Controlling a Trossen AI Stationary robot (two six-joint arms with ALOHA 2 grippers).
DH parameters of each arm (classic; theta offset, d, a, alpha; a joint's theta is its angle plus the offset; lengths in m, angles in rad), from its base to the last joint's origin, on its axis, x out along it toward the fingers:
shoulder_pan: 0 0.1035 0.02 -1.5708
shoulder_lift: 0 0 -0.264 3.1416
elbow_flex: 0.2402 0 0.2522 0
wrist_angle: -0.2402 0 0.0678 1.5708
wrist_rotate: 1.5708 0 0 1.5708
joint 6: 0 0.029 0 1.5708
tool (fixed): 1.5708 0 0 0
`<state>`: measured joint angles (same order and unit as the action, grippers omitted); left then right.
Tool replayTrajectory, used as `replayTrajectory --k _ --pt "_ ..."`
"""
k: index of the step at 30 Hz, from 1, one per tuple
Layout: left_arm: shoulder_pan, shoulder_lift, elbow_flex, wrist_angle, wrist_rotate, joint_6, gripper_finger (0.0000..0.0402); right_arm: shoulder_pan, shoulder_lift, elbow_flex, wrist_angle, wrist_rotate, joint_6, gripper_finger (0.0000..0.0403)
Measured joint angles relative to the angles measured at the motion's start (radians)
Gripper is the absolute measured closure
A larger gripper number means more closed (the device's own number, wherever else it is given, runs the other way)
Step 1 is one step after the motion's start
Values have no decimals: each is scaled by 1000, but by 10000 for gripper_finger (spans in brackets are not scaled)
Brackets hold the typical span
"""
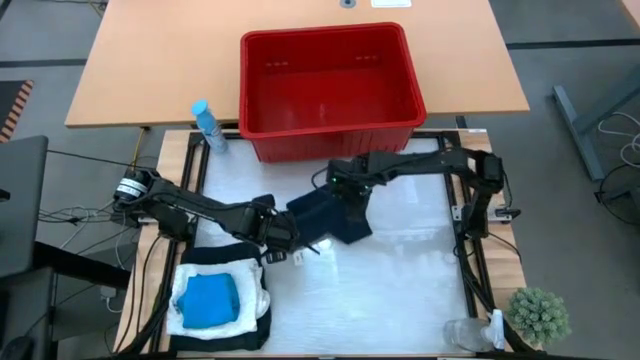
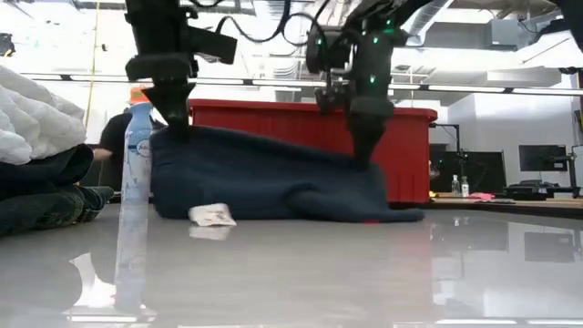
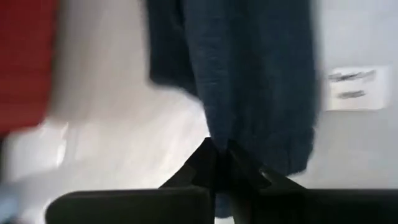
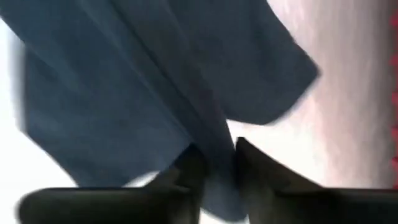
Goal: Fold Laundry from Bin
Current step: Fold the gray shorts from the red bin
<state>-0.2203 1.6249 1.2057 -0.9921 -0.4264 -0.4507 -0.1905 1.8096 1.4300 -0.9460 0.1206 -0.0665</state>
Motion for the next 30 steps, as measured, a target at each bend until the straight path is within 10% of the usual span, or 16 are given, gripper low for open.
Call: replayTrajectory --k 10,30 --pt "122 0 0 -58 -42 -73 324 -38 -17 0 -3 -74 11 137" --pt "285 0 0 -39 -16 22 285 306 68 -1 337 60 16 121"
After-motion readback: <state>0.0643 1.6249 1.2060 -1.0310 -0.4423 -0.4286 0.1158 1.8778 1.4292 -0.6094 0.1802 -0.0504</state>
